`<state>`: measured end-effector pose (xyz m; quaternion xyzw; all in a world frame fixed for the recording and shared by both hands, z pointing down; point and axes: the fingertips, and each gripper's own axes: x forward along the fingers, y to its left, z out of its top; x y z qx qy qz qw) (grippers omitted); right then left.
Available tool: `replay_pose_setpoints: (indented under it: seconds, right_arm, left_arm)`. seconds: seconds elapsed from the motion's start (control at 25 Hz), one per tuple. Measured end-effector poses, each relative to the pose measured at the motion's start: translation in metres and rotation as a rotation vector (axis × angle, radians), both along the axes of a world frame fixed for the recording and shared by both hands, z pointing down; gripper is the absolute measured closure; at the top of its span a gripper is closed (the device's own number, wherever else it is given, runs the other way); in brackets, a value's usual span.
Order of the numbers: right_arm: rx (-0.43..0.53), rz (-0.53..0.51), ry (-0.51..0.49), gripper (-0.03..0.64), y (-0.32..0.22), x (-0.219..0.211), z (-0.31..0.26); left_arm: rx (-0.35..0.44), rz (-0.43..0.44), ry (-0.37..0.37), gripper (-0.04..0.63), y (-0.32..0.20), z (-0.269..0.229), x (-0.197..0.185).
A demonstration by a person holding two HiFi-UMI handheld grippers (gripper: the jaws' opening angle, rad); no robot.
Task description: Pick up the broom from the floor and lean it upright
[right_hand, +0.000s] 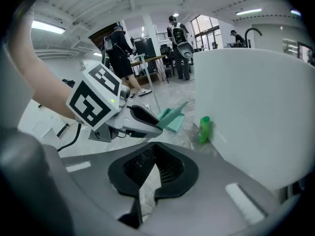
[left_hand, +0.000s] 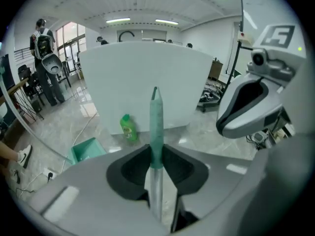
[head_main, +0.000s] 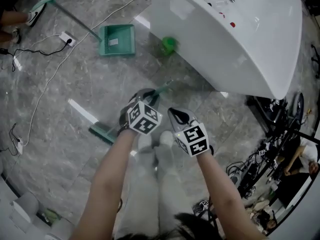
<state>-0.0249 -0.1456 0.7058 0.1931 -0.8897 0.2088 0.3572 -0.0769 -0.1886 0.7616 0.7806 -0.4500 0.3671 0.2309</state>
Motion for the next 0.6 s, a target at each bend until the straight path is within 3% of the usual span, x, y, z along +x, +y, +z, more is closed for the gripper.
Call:
replay_pose_setpoints:
  seconds: [0.2,0.6]
  right_arm:
    - [0.067,0.081,-0.033,0.615,-0.036,0.010,-0.042]
    - [0.111,0.217,-0.084,0.615,-0.081,0.035,-0.104]
  left_arm:
    - [0.093,-0.025,0.027,0.514,-0.040,-0.056,0.002]
    - [0.176,-0.026,0.034,0.514,-0.104,-0.129,0.019]
